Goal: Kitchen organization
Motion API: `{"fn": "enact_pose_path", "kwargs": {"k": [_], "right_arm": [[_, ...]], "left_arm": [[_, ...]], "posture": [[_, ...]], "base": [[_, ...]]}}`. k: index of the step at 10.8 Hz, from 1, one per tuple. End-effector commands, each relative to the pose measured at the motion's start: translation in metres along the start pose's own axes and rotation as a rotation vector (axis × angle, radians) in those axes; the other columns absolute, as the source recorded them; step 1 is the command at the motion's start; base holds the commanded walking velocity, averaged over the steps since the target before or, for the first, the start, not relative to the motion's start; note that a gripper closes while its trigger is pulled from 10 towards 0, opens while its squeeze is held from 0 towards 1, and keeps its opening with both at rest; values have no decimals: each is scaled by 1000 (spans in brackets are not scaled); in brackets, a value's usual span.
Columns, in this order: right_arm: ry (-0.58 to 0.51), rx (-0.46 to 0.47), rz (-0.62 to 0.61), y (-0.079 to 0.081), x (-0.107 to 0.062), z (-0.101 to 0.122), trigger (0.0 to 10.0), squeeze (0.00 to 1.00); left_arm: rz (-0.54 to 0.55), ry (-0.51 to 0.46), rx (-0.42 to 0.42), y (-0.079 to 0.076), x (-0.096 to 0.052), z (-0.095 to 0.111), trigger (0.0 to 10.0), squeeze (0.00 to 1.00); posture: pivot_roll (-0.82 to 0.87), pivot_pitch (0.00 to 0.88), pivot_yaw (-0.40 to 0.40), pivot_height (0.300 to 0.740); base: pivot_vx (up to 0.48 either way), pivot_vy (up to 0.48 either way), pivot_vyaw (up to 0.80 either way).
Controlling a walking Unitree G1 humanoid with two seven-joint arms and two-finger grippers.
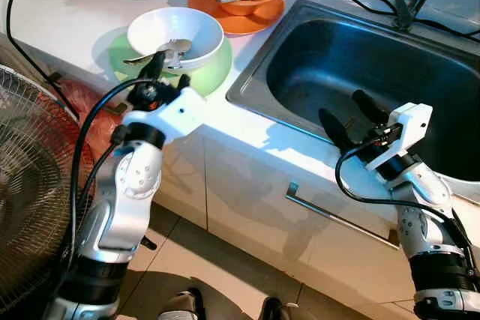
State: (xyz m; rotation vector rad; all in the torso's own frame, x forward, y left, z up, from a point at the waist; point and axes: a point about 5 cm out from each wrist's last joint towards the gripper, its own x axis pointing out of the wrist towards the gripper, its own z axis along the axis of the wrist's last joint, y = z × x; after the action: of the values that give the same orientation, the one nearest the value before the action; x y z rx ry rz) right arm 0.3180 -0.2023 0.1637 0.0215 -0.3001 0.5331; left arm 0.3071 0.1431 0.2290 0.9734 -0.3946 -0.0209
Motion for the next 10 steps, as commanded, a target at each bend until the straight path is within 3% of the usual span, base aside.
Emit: {"fn": "enact_pose_path", "kwargs": {"k": [1,6,8,10], "right_arm": [[69,51,12,8,-6,-19,10000,0],[69,58,12,10,-6,-20,10000,0],[70,55,10,9,-6,-20,10000,0],[72,54,11,9,-6,-20,10000,0]], "left_arm": [[-2,-11,-6,-2,1,3,10000,0],[-2,-35,-17,-4,2,7,10000,0],[-8,-39,-22,-6,3,9,0,0],[-12,-44,-22,-6,3,11,0,0]], "posture": [[120,167,-44,740],[117,177,-45,740],[115,176,-46,740],[117,176,-46,740]], "base": [[0,0,0],[0,0,0],[0,0,0],[0,0,0]]}}
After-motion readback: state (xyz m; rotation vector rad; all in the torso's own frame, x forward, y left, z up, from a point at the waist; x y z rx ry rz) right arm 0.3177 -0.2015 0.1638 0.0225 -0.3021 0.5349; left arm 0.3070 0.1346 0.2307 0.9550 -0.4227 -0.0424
